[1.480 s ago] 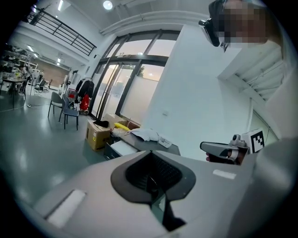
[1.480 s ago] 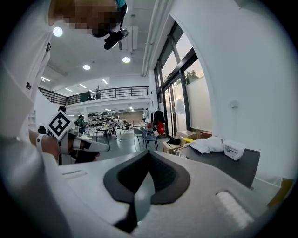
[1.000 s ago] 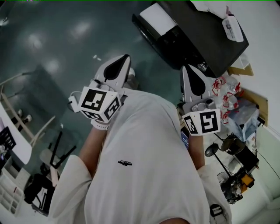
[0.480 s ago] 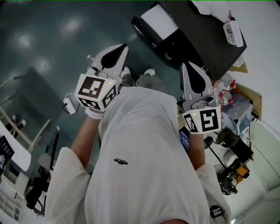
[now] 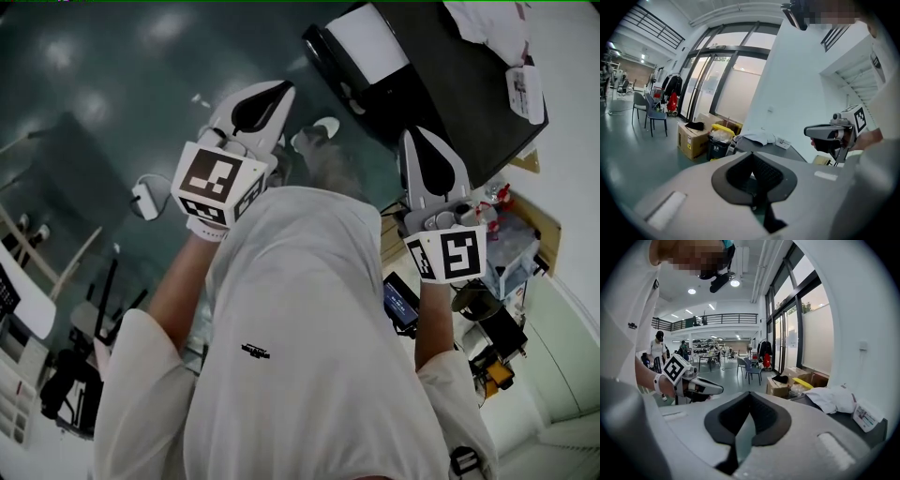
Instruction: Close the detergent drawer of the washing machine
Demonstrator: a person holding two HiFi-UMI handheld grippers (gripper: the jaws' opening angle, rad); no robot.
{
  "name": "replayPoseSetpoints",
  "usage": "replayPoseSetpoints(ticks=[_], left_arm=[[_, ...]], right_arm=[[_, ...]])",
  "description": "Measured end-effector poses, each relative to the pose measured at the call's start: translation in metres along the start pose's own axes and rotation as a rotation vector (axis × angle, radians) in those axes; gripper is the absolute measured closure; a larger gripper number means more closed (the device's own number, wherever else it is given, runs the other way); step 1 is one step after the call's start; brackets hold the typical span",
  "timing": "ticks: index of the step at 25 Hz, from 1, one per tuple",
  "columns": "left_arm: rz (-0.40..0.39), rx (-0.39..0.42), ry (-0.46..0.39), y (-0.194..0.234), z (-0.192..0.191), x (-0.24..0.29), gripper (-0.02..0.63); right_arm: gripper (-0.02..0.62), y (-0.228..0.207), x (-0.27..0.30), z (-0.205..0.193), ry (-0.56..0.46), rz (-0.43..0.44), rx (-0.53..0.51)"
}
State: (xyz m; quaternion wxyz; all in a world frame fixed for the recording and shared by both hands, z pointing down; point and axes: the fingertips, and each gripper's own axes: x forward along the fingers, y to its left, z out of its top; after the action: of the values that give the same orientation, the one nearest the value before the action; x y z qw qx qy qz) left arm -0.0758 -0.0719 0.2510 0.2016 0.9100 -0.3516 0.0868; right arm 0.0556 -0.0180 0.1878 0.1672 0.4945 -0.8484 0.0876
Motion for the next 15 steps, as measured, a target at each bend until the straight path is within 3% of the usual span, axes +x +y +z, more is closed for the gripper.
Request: replayPoseSetpoints(ticks=[8,15], left_arm=[[-0.04,0.021,0.026,0.011,-0.026,0.034,0.588],[-0.049,0.023,0.065,0.019,-0.052,0.059,0.588]], right_arm=[[0.591,0.003,0.018,-0.017,0.063,0.103,-0.055],[0.591,-0.004,0.036,-0.033,0.083,0.136,-0.032]])
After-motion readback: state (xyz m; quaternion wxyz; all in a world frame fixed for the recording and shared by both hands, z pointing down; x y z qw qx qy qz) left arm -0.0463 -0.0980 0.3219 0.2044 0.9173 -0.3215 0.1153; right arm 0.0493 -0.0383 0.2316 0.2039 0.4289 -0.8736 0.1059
